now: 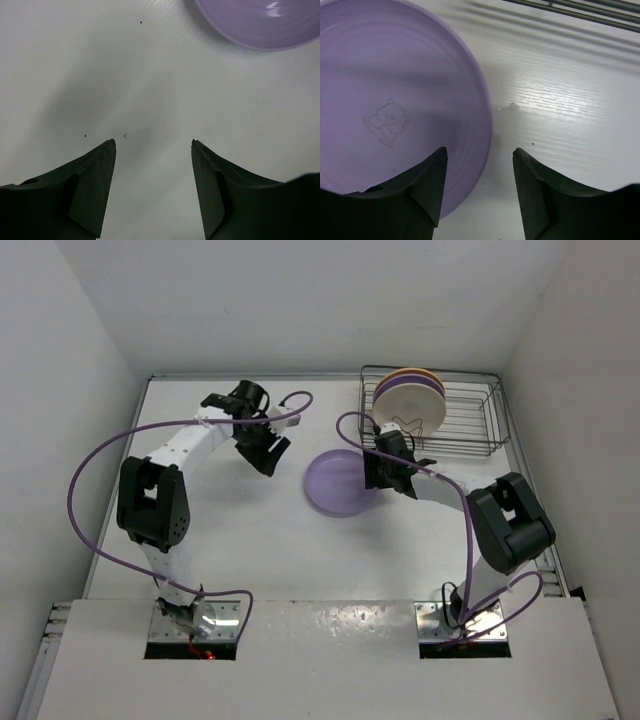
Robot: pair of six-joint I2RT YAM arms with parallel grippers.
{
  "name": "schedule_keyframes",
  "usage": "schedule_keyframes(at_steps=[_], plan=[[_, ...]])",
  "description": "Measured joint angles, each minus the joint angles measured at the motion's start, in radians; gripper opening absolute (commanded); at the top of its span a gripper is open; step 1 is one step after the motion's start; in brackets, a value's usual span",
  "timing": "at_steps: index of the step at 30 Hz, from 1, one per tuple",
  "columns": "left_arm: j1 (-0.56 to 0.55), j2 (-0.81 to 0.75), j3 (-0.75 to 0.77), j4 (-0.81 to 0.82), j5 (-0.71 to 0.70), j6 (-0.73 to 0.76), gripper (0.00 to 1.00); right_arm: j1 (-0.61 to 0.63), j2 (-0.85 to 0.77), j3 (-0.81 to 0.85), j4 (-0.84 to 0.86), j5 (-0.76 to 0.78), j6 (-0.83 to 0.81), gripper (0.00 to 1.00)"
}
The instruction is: Load the plates into the dish rack
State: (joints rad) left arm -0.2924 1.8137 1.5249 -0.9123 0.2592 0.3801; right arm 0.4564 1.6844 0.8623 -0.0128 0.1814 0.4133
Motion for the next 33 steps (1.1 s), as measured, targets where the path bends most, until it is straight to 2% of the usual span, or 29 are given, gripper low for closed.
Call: schedule_keyframes(at_steps=[4,8,9,10,11,13,17,20,23,28,33], plan=[[0.0,-0.016,-0.002,0.005,0.007,0.0,0.67,0.011,0.006,0.0,-0.018,0.051,0.01,0.48],[0.0,-0.023,-0.002,0.01,0.009,0.0,0.67,0.008,0.045,-0.014,0.015,0.039,0.009,0.33],[0.0,-0.023,-0.002,0.01,0.009,0.0,0.67,0.003,0.058,-0.018,0.022,0.027,0.008,0.14],[0.0,-0.023,-0.002,0.01,0.01,0.0,0.67,-0.004,0.073,-0.019,0.032,0.006,0.004,0.03],[0.0,-0.023,-0.002,0.012,0.01,0.0,0.67,-0.01,0.08,-0.011,0.042,0.0,0.004,0.0],[0.001,-0.024,-0.002,0.014,0.01,0.0,0.67,-0.022,0.083,0.015,0.064,-0.026,-0.015,0.0],[0.005,-0.034,-0.005,0.018,0.01,-0.001,0.67,-0.012,0.045,-0.015,0.114,-0.042,-0.161,0.0],[0.011,-0.041,-0.009,0.022,0.012,0.0,0.67,0.003,-0.064,-0.1,0.151,-0.111,-0.327,0.0],[0.018,-0.042,-0.011,0.025,0.013,-0.001,0.67,0.002,-0.161,-0.113,0.143,-0.182,-0.467,0.0],[0.028,-0.043,-0.021,0.032,0.013,-0.001,0.67,-0.06,-0.221,0.008,0.086,-0.282,-0.669,0.0],[0.036,-0.043,-0.024,0.033,0.014,0.0,0.67,-0.134,-0.263,0.124,0.098,-0.381,-0.869,0.0]])
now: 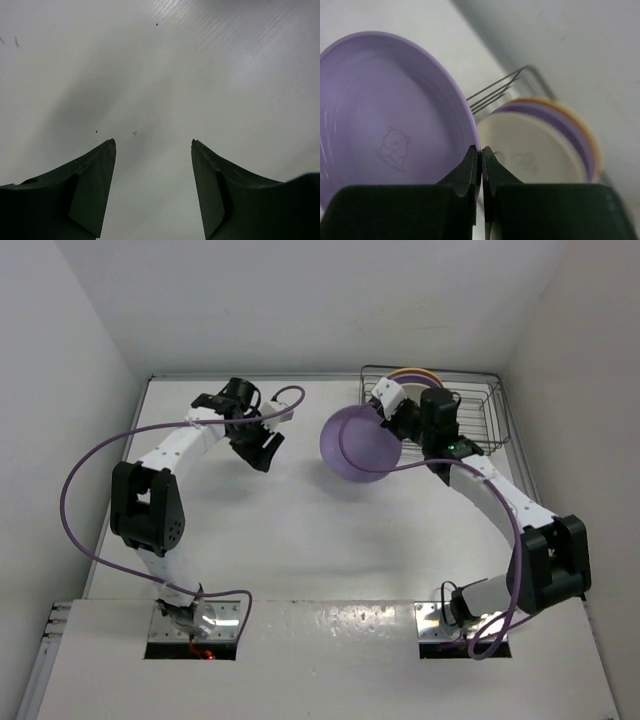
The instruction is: Load the plates into the dish rack
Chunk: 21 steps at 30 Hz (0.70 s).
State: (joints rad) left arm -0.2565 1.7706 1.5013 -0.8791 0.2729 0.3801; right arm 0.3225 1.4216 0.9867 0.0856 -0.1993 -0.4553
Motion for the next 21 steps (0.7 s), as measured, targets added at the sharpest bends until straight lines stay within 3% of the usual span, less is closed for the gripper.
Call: schedule_keyframes(at_steps=[9,21], plan=[[0.011,0.0,0.0,0.003,-0.001,0.0,0.67,-0.166,0.006,0.18,0.113,-0.169,-0.401,0.0],[0.018,0.008,0.003,0.003,-0.009,0.0,0.67,-0.248,0.147,0.186,0.151,-0.188,-0.853,0.0]])
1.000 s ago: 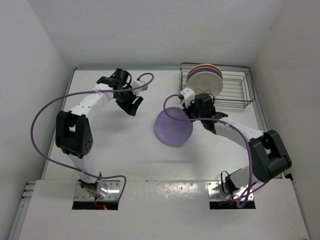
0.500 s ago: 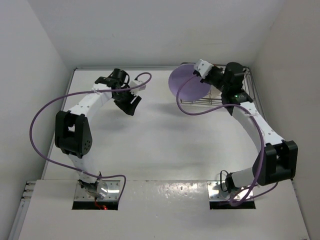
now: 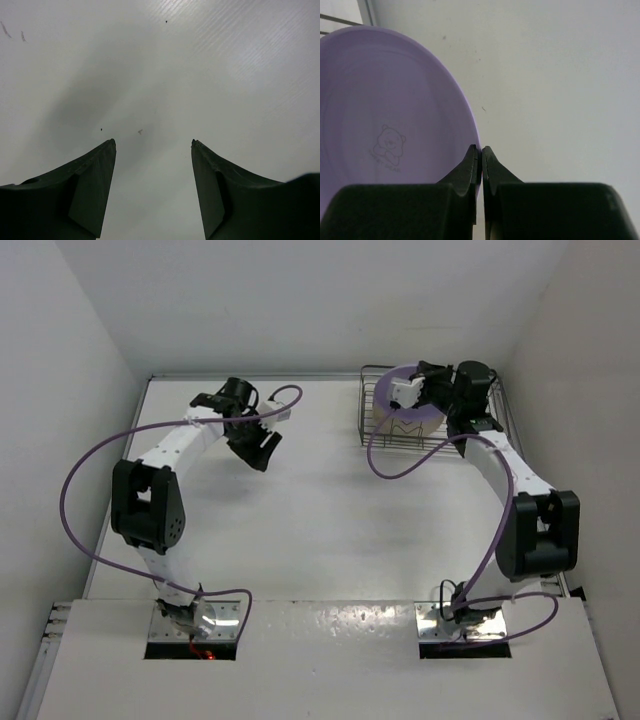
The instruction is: Load the plates into the dish rack
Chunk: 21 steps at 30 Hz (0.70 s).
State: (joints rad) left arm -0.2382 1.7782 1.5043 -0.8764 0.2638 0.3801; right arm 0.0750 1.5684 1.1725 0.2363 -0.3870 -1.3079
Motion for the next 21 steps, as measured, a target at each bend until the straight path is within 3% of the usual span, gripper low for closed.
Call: schedule_keyframes(at_steps=[15,18,20,21], plan=[[0.014,0.042,0.031,-0.025,-0.003,0.003,0.67,-0.001,0.064,-0.159,0.121,0.021,-0.127,0.0],[0.019,0.052,0.044,-0.029,-0.003,0.003,0.67,0.0,0.072,-0.201,0.14,0.029,-0.127,0.05],[0.02,0.06,0.048,-0.028,-0.003,0.003,0.67,0.007,0.073,-0.212,0.178,0.04,-0.099,0.18],[0.02,0.061,0.048,-0.029,-0.003,0.003,0.67,0.011,0.073,-0.216,0.198,0.047,-0.079,0.18]])
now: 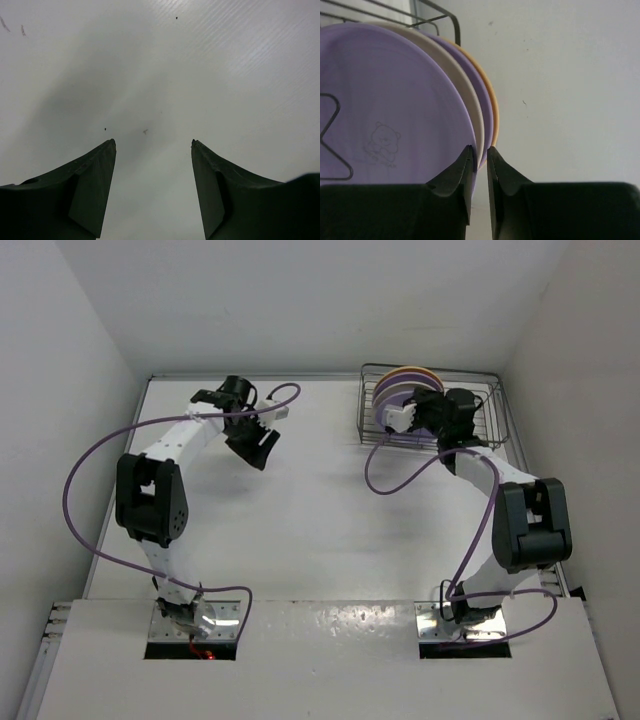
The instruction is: Load the plates into the dish rack
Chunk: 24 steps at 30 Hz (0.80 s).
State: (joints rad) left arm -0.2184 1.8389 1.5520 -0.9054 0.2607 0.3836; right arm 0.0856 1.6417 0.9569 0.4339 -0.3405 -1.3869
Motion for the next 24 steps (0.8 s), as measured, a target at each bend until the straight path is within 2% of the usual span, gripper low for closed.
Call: schedule_keyframes(at_steps=[2,3,8,10,11,13,16,18,24], plan=[[0.0,0.002,0.001,-0.001,0.0,0.0,0.67,0.006,0.0,-0.001,0.029,0.009,0.036,0.18],[0.0,0.003,0.002,0.0,0.001,0.0,0.67,0.01,0.0,-0.001,0.048,0.016,0.056,0.25],[0.0,0.006,0.002,-0.002,0.003,0.0,0.67,0.019,0.0,0.002,0.111,0.023,0.135,0.24],[0.0,0.007,0.002,-0.002,0.004,0.0,0.67,0.026,0.0,0.008,0.119,0.024,0.155,0.33],[0.0,0.007,0.002,-0.002,0.004,0.0,0.67,0.029,0.0,0.01,0.12,0.025,0.157,0.33],[0.0,0.007,0.002,-0.002,0.003,0.0,0.67,0.034,0.0,0.012,0.116,0.027,0.145,0.28],[0.0,0.007,0.002,-0.002,0.003,0.001,0.67,0.039,0.0,0.012,0.093,0.043,0.121,0.1],[0.0,0.007,0.002,-0.002,0.003,0.002,0.67,0.039,0.0,0.01,0.088,0.06,0.111,0.07],[0.0,0.006,0.002,-0.002,0.004,0.004,0.67,0.022,0.0,0.0,0.088,0.097,0.063,0.08]])
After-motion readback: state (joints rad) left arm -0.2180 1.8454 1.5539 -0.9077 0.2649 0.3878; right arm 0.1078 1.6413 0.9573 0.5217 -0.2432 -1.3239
